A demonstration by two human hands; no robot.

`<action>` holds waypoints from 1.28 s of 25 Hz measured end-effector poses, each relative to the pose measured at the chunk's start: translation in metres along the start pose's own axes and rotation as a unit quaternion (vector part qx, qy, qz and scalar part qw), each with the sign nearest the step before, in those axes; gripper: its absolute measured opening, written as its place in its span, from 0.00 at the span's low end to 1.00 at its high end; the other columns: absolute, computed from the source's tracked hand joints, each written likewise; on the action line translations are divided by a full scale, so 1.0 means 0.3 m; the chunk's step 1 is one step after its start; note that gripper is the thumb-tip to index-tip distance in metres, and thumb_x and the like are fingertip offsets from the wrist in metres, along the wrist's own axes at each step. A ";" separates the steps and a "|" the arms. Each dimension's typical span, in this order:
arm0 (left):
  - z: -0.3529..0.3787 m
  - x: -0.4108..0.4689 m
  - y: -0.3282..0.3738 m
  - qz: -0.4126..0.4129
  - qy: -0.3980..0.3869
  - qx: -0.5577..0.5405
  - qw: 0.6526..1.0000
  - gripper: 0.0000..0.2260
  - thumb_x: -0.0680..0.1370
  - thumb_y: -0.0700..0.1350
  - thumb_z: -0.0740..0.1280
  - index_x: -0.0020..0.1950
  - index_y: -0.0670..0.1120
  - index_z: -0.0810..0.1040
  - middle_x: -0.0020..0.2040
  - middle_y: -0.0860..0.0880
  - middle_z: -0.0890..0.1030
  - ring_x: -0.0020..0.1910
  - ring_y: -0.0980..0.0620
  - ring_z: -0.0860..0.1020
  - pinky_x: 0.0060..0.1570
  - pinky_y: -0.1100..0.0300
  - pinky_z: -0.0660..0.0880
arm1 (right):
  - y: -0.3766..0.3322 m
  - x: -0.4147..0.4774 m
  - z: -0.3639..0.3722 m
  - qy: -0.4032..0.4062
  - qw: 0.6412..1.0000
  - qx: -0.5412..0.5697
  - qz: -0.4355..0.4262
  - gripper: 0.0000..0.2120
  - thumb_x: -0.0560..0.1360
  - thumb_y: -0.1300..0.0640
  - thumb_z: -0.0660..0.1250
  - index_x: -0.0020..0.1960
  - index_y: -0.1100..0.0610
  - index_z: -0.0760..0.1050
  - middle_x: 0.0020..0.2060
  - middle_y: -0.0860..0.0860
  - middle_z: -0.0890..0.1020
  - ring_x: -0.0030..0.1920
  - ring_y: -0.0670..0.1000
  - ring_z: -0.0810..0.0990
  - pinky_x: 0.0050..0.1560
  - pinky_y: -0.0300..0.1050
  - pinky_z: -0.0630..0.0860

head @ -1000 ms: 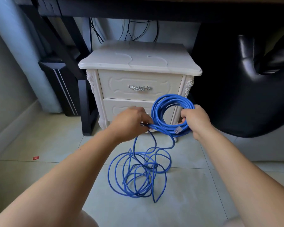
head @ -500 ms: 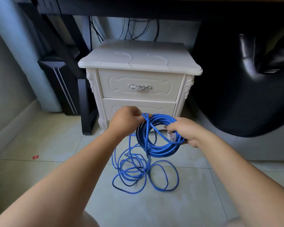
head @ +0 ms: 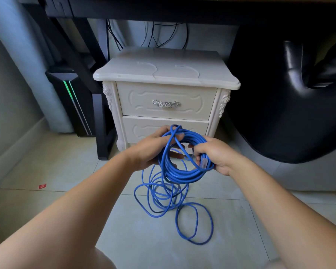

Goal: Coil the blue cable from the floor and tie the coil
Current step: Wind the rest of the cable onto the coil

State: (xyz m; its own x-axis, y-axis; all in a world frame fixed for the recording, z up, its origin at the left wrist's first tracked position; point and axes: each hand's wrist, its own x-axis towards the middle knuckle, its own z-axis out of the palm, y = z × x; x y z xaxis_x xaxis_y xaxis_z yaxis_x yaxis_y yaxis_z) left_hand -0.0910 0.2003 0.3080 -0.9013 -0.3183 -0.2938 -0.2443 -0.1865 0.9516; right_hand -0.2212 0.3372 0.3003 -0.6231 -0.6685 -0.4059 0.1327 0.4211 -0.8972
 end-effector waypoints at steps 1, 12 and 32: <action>-0.003 0.006 -0.006 0.007 -0.002 0.027 1.000 0.20 0.73 0.45 0.74 0.63 0.50 0.74 0.50 0.43 0.82 0.43 0.45 0.83 0.50 0.40 0.78 | 0.001 -0.003 0.000 -0.002 1.000 0.001 0.000 0.13 0.72 0.71 0.59 0.54 0.61 0.75 0.25 0.54 0.71 0.22 0.49 0.71 0.25 0.39 0.71; 0.064 -0.005 0.045 0.200 0.219 0.555 0.777 0.21 0.76 0.45 0.64 0.67 0.61 0.71 0.53 0.52 0.79 0.51 0.45 0.77 0.43 0.55 0.71 | -0.034 -0.033 0.008 -0.120 0.981 0.147 -0.041 0.13 0.73 0.45 0.64 0.54 0.48 0.79 0.43 0.49 0.81 0.39 0.50 0.78 0.37 0.42 0.76; -0.081 -0.063 0.091 0.190 0.220 0.252 0.923 0.13 0.77 0.38 0.68 0.58 0.54 0.77 0.39 0.52 0.77 0.25 0.61 0.70 0.29 0.64 0.73 | -0.093 -0.033 0.025 0.123 0.959 0.196 -0.165 0.08 0.81 0.53 0.61 0.48 0.51 0.78 0.48 0.54 0.85 0.52 0.55 0.83 0.57 0.52 0.76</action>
State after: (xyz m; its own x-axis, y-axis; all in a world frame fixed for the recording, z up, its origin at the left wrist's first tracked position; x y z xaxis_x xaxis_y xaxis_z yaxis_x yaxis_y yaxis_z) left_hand -0.0720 0.1787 0.3373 -0.7511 -0.6385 0.1677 -0.1750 0.4375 0.8820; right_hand -0.2129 0.3276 0.3280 -0.8374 -0.5408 -0.0790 0.1466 -0.0830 -0.9857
